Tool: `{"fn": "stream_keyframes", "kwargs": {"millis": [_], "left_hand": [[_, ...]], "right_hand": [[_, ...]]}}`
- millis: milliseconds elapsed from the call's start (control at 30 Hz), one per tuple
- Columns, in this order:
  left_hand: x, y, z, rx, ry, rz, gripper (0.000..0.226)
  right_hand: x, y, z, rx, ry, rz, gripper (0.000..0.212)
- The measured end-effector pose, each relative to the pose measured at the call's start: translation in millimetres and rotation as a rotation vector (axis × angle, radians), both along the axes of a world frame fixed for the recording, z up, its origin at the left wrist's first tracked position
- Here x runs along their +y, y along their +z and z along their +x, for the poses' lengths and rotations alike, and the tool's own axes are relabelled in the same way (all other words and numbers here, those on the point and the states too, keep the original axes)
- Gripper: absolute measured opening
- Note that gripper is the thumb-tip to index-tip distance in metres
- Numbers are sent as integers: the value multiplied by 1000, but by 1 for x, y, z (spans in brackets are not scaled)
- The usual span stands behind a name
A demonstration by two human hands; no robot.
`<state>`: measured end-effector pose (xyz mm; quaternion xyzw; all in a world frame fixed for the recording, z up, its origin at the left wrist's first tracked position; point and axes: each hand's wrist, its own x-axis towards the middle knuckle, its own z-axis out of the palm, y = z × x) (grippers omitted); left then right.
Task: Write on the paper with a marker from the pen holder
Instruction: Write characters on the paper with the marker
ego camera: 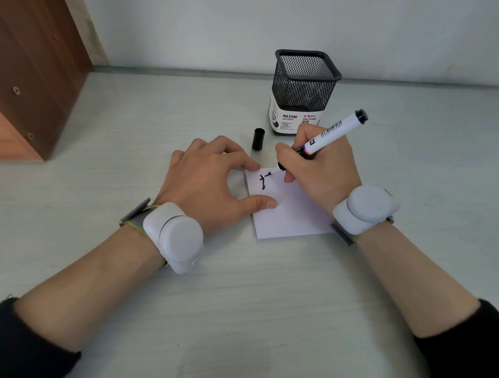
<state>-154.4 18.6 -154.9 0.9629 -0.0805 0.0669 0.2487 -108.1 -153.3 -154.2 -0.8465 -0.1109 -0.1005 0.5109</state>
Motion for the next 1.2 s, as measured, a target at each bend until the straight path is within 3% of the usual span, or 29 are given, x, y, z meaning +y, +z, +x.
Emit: {"fn": "stream_keyframes", "kwargs": {"millis": [267,933,1200], "left_hand": [[0,0,0,0,0,-4,62],[-1,1,0,3,5,-2,62],[3,0,2,4,-8,-12,60]], "right_hand": [[-1,0,0,28,41,25,36],[-2,3,0,35,20,-26,27],[-12,1,4,39,-44,80,24]]}}
